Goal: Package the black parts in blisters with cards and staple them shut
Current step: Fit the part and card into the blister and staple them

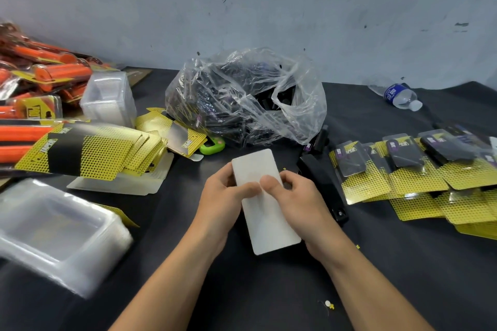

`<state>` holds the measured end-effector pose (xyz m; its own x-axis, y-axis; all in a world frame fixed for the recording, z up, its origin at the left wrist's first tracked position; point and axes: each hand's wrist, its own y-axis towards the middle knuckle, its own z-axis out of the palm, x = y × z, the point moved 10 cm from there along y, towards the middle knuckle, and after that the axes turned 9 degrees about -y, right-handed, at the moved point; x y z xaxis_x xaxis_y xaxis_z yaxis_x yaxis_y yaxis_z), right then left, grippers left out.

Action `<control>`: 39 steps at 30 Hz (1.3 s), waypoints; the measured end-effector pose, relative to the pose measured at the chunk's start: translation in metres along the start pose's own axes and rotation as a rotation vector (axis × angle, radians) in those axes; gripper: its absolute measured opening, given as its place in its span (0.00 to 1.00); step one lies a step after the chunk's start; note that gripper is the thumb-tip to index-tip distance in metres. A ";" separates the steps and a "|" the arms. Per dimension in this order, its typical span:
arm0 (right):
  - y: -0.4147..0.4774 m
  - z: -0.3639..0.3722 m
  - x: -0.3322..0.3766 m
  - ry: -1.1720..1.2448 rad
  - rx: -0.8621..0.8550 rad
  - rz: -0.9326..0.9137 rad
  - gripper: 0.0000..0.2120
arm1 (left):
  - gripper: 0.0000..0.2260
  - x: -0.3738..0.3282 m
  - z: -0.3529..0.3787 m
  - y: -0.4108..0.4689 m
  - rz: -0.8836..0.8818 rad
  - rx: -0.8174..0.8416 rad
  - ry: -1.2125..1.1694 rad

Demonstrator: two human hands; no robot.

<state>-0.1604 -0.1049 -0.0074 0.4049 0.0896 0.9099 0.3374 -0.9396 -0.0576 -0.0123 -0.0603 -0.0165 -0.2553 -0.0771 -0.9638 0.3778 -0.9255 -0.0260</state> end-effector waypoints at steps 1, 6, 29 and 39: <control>-0.001 0.005 -0.001 0.019 0.062 0.000 0.14 | 0.15 0.002 -0.006 0.002 -0.016 -0.056 -0.020; -0.005 0.024 -0.001 0.044 0.269 -0.023 0.26 | 0.05 0.002 -0.037 0.005 0.003 -0.311 -0.070; -0.042 0.011 0.066 -0.617 -0.210 -0.622 0.11 | 0.18 0.025 0.013 0.004 -0.326 0.033 -0.425; -0.029 0.021 0.039 -0.399 0.016 -0.325 0.12 | 0.18 0.021 0.007 0.004 -0.326 0.053 -0.584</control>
<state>-0.1361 -0.0674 0.0214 0.5686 0.4987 0.6541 0.5120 -0.8370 0.1931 -0.0224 -0.0687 -0.0353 -0.7946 0.0353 -0.6062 0.1592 -0.9513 -0.2640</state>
